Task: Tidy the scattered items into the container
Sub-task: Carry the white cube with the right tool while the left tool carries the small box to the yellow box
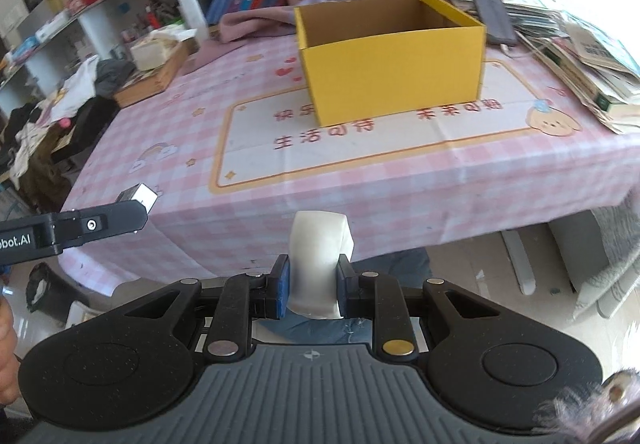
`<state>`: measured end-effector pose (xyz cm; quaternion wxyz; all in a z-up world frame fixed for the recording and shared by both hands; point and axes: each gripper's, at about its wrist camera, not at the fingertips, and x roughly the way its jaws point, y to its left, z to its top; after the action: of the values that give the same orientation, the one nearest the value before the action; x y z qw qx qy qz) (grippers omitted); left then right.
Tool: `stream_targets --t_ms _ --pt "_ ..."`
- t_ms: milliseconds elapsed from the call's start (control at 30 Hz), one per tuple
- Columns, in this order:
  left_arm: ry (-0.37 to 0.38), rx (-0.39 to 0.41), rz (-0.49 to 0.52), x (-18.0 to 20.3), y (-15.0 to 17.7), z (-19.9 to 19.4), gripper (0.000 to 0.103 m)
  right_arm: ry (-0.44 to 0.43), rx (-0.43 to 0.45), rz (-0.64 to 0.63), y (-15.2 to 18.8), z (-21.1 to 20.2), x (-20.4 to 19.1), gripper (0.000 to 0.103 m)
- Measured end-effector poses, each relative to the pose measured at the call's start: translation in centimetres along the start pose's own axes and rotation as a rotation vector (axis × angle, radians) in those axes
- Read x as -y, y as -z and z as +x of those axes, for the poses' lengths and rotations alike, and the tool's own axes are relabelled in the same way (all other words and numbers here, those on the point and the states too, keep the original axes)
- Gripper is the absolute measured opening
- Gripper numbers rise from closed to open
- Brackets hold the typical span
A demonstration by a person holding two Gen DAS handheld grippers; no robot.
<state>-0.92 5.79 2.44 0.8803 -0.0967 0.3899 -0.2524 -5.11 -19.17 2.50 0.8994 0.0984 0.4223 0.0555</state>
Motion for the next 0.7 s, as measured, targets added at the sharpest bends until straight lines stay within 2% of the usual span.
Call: stream_targets --t_ms 700 --pt "0.109 -0.040 0.098 4.3 -0.7 2.7 0.052 0.073 0.023 0.098 0.9 -2.0 4.0 0.021"
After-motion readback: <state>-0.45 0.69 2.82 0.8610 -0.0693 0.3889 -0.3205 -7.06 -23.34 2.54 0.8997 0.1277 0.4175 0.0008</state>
